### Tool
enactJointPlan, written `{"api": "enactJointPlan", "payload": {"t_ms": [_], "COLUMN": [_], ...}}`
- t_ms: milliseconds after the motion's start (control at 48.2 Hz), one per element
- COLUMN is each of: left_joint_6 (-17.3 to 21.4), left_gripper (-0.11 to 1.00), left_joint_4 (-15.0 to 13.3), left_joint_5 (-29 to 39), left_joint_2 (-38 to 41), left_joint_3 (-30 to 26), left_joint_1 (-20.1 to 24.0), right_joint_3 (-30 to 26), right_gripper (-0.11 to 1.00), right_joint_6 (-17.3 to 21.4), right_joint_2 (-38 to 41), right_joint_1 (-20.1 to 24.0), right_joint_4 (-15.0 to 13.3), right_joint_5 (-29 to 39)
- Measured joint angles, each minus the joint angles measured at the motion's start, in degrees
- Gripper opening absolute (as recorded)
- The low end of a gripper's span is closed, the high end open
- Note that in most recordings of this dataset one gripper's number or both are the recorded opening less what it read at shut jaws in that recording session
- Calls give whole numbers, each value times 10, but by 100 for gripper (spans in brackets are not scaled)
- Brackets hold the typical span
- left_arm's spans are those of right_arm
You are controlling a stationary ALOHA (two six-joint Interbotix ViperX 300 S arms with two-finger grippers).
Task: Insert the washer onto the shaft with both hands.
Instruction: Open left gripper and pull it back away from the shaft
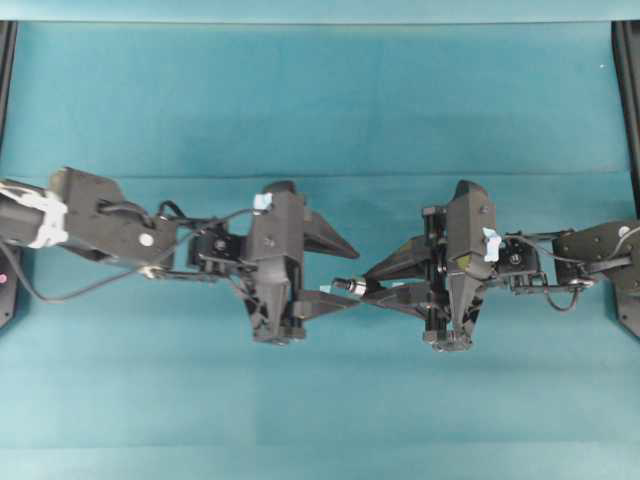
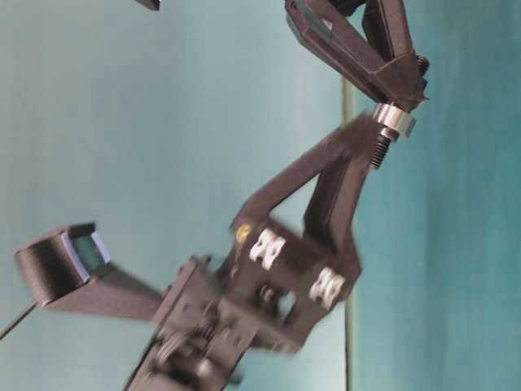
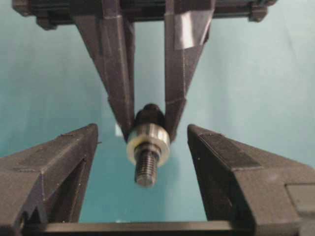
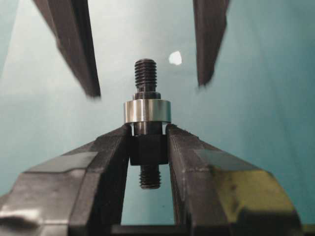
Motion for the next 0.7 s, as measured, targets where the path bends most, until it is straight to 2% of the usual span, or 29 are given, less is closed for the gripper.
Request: {"api": "enactJointPlan", "payload": {"t_ms": [415,705], "left_joint_6": [7,7], "left_gripper": [74,74], "left_joint_4": [0,0], "left_joint_5": [129,155], "left_joint_2": [-114,-203], "left_joint_3": [55,121], "left_joint_1": [-1,-1], "right_joint_3": [0,0], "right_gripper": [0,0], "right_joint_6": [0,0], "right_joint_2": [0,-1], "right_joint_1": [0,0], "right_joint_4": [-1,0], "right_joint_5": [-1,-1]}}
